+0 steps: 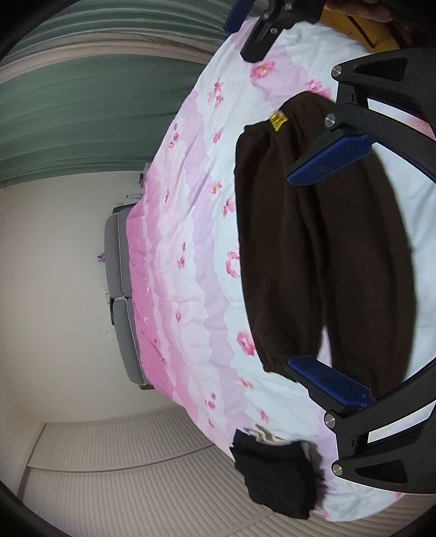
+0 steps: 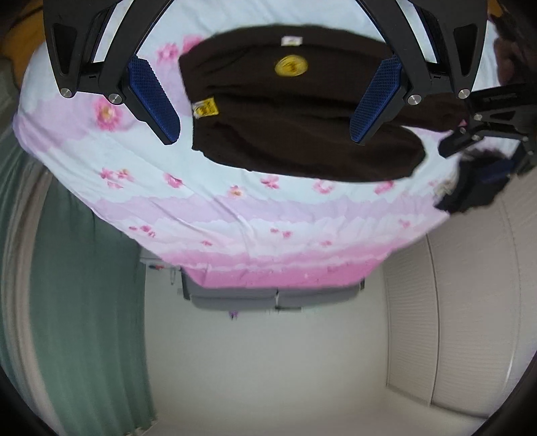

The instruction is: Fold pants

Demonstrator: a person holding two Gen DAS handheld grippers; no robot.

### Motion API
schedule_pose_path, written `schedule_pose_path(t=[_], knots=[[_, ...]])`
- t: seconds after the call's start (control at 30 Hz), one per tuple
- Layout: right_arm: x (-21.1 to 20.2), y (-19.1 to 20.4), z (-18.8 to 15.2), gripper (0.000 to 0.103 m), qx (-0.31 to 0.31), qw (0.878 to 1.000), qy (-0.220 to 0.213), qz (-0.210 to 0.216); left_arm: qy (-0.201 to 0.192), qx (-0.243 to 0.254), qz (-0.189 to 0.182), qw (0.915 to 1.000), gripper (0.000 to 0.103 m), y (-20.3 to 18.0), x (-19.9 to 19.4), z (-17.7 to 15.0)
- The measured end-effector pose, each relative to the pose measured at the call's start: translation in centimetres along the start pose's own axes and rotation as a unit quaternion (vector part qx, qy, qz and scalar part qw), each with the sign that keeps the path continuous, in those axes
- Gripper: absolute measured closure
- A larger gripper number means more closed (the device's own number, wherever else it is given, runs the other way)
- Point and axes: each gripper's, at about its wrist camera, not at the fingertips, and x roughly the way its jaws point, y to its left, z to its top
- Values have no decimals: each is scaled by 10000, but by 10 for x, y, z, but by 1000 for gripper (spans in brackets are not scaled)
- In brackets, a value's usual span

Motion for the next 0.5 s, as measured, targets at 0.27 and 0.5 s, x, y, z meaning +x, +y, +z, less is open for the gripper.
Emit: schedule_pose_path(t=[0.27,0.5], knots=[[116,-24,38,0,-729,9936,868,1,273,-104,-68,9995,0,-12,86,28],[218,-26,44,1,-1333,9728,1826,496,737,364,-560,9950,0,-25,185,50]])
